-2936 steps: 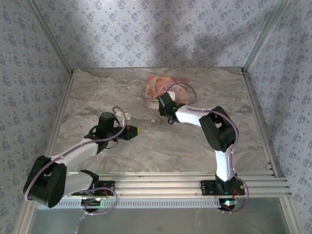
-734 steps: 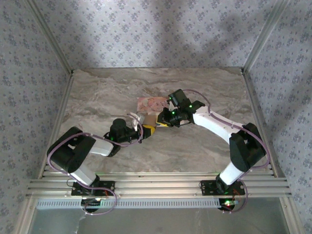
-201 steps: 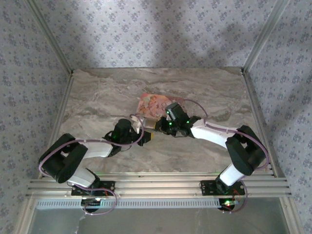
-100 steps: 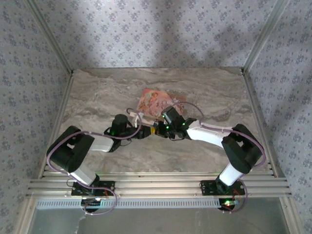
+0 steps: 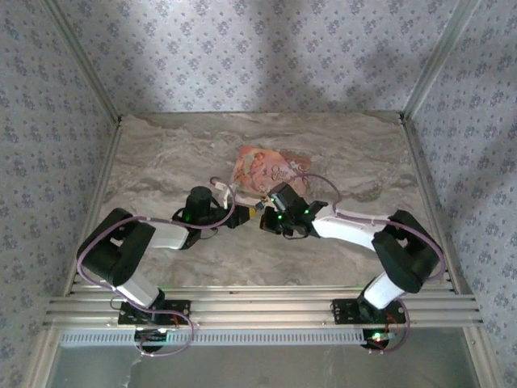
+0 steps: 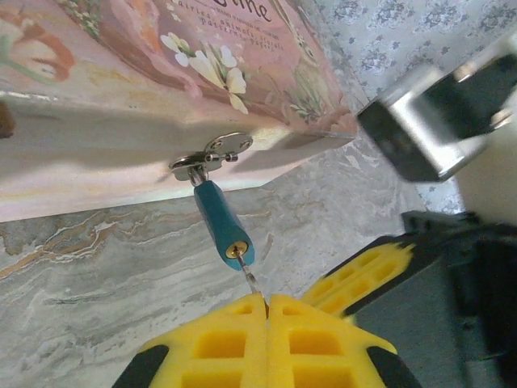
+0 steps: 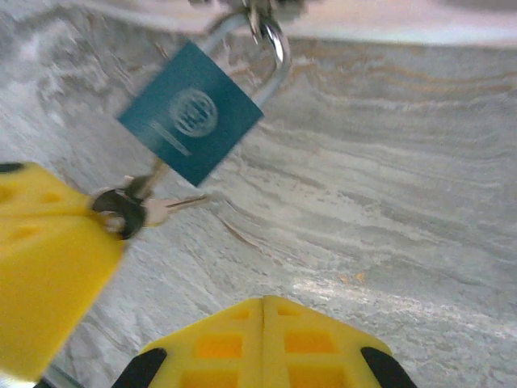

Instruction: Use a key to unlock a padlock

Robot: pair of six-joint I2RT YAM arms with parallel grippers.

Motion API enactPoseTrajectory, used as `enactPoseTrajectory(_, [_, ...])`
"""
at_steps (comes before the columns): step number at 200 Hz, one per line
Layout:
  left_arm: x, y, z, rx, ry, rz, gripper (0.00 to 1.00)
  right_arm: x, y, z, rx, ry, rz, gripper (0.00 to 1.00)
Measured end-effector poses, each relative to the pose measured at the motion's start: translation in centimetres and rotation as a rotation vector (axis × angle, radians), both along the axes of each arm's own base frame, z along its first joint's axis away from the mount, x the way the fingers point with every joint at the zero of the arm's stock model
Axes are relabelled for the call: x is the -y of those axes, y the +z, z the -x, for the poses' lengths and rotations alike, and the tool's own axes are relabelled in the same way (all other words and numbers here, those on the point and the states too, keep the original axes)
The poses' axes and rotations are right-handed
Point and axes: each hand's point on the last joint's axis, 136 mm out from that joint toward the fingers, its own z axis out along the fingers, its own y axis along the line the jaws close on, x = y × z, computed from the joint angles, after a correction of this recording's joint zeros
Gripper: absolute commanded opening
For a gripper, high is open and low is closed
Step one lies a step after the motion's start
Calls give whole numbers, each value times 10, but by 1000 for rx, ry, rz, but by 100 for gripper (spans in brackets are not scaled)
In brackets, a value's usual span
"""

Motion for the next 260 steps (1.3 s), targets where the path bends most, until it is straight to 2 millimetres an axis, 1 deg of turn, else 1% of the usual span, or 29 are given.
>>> enactPoseTrajectory(5, [0, -1, 0, 3, 1, -2, 0, 1, 4, -1, 7, -14, -6, 0])
enactPoseTrajectory(26, [1, -7, 3, 9, -2, -12, 0, 3, 14, -8, 41, -77, -31, 13])
enactPoseTrajectory(38, [1, -14, 5, 0, -2, -22, 0, 4, 15, -10, 52, -107, -36, 26])
enactPoseTrajectory(60, [0, -26, 8, -16, 3, -38, 0, 2, 15, -10, 60, -154, -39, 46])
enactPoseTrajectory(87, [0, -26, 10, -5, 5, -36, 0, 1, 19, -14, 87, -198, -44, 56])
enactPoseTrajectory(107, [1, -25, 10, 2, 4, -32, 0, 3, 16, -19, 100, -235, -33, 58])
enactPoseTrajectory(133, [0, -25, 10, 10, 8, -28, 0, 6, 6, -25, 99, -280, -12, 59])
enactPoseTrajectory(172, [0, -31, 10, 10, 11, -29, 0, 1, -8, -30, 87, -313, -15, 58])
enactPoseTrajectory(234, [0, -29, 9, 19, 10, -23, 0, -10, 0, -40, 103, -332, -61, 58])
enactPoseTrajectory(260, [0, -31, 9, 15, 10, -25, 0, -9, -4, -43, 97, -343, -61, 56])
